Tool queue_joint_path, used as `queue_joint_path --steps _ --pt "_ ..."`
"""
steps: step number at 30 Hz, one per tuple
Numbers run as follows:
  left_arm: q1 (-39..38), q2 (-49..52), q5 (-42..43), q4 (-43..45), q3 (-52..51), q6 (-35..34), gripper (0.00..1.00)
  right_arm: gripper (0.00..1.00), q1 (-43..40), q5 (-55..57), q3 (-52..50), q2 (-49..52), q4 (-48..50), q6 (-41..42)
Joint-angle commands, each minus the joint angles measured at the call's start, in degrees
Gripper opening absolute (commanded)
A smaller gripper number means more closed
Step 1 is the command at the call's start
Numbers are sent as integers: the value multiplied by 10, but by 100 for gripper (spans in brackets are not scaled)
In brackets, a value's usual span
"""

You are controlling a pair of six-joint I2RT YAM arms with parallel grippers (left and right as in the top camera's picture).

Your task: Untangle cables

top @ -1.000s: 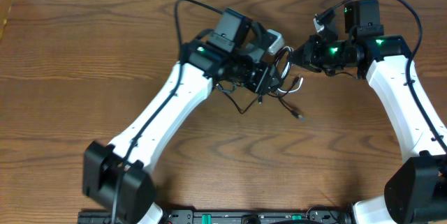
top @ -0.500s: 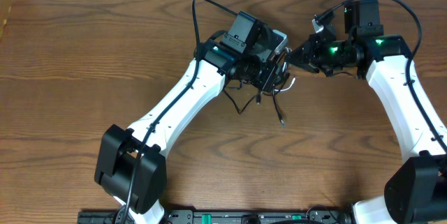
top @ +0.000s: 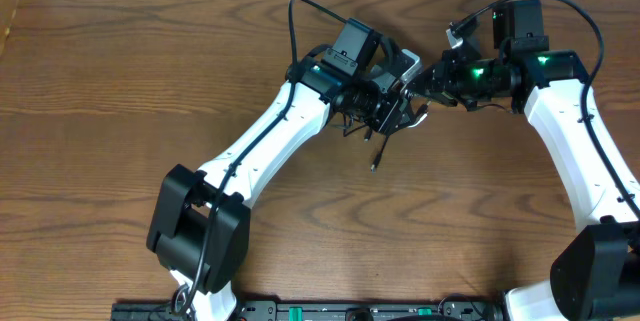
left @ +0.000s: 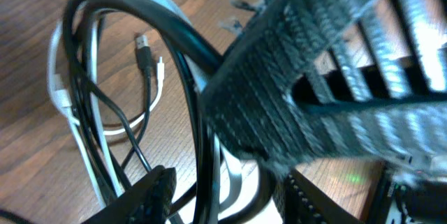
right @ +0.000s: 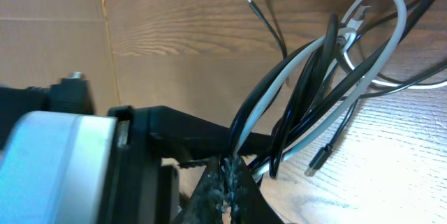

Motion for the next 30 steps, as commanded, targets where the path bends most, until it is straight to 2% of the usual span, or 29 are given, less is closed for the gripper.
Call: queue_joint_path --steps 1,4,6,11,15,17,23,27,30 --pt "0 9 30 4 -3 17 44 1 -2 -16 14 -12 -3 -13" --pt "0 9 30 4 -3 17 34 1 -2 -15 14 -12 -7 -18" --pt "2 9 30 4 -3 17 31 1 -3 -9 14 -12 -9 -22" --pt "17 8 37 4 -3 16 31 1 -14 52 14 -11 -25 -27" --pt "31 8 83 5 -3 17 31 1 -24 55 11 -11 -41 -53" --pt "35 8 106 7 -3 17 27 1 -26 55 9 -11 -47 -62" --pt "34 9 119 16 -3 17 27 1 -25 46 7 -11 -47 -79" --pt "34 11 111 19 -3 30 34 1 -25 42 7 -11 -48 -89" --pt "34 21 95 27 -3 30 34 1 -25 42 7 -11 -49 -89"
